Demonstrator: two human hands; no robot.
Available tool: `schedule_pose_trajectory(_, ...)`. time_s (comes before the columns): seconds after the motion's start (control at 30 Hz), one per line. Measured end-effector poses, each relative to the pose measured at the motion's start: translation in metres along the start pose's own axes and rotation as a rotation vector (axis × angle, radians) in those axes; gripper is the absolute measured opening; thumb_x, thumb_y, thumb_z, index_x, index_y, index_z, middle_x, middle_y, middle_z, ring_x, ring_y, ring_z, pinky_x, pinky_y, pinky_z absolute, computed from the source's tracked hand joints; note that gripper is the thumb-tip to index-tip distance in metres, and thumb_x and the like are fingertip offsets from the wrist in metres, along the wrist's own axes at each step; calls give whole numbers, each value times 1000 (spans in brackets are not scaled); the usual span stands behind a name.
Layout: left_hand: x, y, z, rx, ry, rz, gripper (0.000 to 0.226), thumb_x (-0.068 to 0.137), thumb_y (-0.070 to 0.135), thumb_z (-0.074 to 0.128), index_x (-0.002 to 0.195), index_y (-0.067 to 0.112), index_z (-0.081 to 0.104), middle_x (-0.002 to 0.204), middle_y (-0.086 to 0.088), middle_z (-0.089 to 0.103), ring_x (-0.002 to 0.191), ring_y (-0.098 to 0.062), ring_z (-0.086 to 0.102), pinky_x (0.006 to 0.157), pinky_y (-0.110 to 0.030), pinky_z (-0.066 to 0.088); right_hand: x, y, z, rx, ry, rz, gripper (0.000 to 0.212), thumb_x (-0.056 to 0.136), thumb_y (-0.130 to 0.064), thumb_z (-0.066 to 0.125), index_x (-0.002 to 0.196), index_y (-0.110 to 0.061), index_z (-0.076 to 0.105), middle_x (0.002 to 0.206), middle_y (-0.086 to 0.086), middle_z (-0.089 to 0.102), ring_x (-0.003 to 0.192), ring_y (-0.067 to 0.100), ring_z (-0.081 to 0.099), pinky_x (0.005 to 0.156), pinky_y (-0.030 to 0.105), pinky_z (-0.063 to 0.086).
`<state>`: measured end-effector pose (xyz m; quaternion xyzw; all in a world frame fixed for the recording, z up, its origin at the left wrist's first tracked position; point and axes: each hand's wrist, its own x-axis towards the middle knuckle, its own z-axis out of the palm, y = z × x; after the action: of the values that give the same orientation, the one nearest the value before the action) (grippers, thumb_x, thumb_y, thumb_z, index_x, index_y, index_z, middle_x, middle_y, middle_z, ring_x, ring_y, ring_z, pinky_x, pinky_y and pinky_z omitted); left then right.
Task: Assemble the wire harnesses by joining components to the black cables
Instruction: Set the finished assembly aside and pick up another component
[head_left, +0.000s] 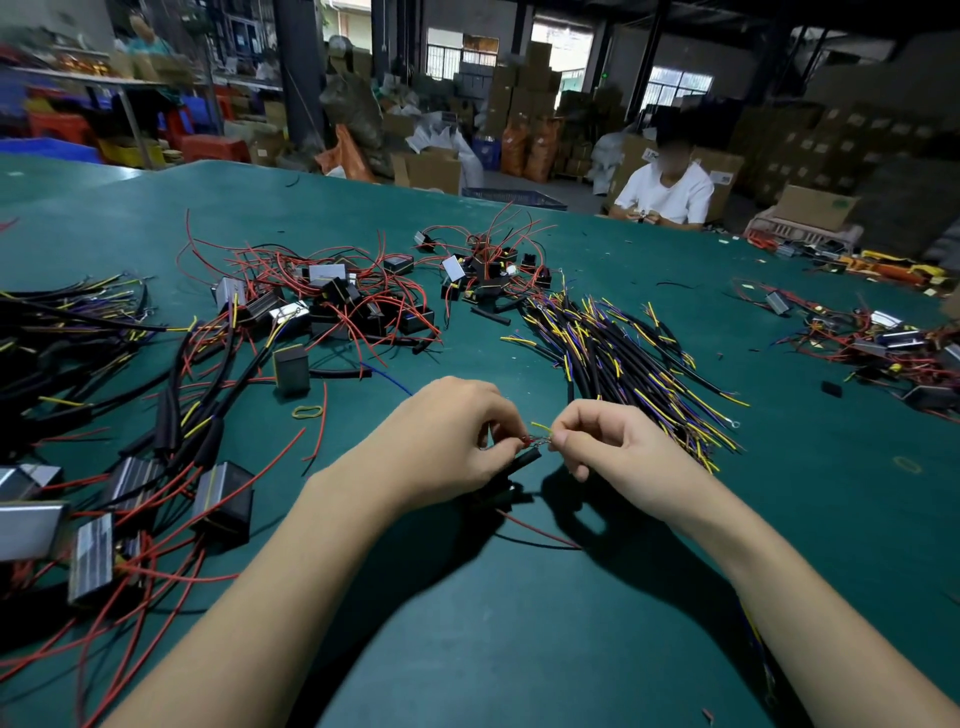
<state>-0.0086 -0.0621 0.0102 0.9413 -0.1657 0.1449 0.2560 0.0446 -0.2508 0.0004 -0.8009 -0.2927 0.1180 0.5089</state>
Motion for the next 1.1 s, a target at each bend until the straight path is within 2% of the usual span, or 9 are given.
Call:
schedule_pose_trajectory(0.1, 0, 0, 3, -30, 31, -44, 10, 83, 21, 63, 85, 18, 73, 77, 7, 59, 77, -17, 55, 74, -38, 50, 0, -2, 1, -1, -15, 7, 24, 93, -2, 54, 72, -14, 58, 59, -3, 51, 54, 7, 46, 57, 16, 38)
schedule_pose_trajectory(0.23, 0, 3, 6, -24, 129, -41, 6, 81, 24, 65, 78, 20, 68, 73, 11, 54, 74, -15, 56, 70, -39, 51, -1, -4, -1, 100, -50, 61, 25, 93, -7, 54, 70, -14, 61, 59, 2, 54, 56, 13, 45, 59, 24, 34)
schedule_pose_trajectory(0.4, 0, 4, 8, -44, 173, 35, 7, 83, 20, 66, 82, 14, 68, 78, 6, 56, 75, -20, 57, 70, -42, 49, 0, -3, -1, 246, -99, 111, 31, 93, -9, 52, 65, -16, 62, 57, 1, 50, 52, 12, 43, 51, 20, 31)
schedule_pose_trajectory(0.63, 1, -2, 8, -37, 164, 65, 9, 87, 21, 65, 86, 12, 67, 82, 4, 57, 76, -17, 57, 71, -41, 50, -1, -5, -3, 201, -82, 97, 26, 95, -8, 50, 71, -11, 56, 58, -1, 48, 53, 12, 43, 53, 19, 31)
schedule_pose_trajectory(0.77, 0, -8, 9, -15, 160, 12, 7, 87, 19, 63, 85, 13, 66, 83, 3, 56, 79, -19, 58, 73, -41, 50, -2, -3, -1, 153, -67, 101, 22, 93, -5, 53, 72, -9, 56, 57, -1, 51, 53, 11, 44, 55, 21, 33)
schedule_pose_trajectory(0.93, 2, -14, 10, -95, 195, -70, 6, 81, 12, 67, 76, 11, 67, 75, 0, 60, 69, -18, 59, 71, -39, 51, -2, 0, -1, 151, -37, 107, 21, 91, -6, 56, 71, -12, 57, 58, 2, 54, 56, 13, 46, 55, 19, 35)
schedule_pose_trajectory(1.1, 2, -16, 17, -164, 258, -176, 8, 82, 16, 64, 74, 20, 62, 71, 10, 59, 68, -12, 58, 69, -30, 48, 2, 5, -2, 179, -32, 116, 18, 93, -11, 56, 76, -11, 61, 59, 2, 55, 54, 11, 46, 52, 17, 36)
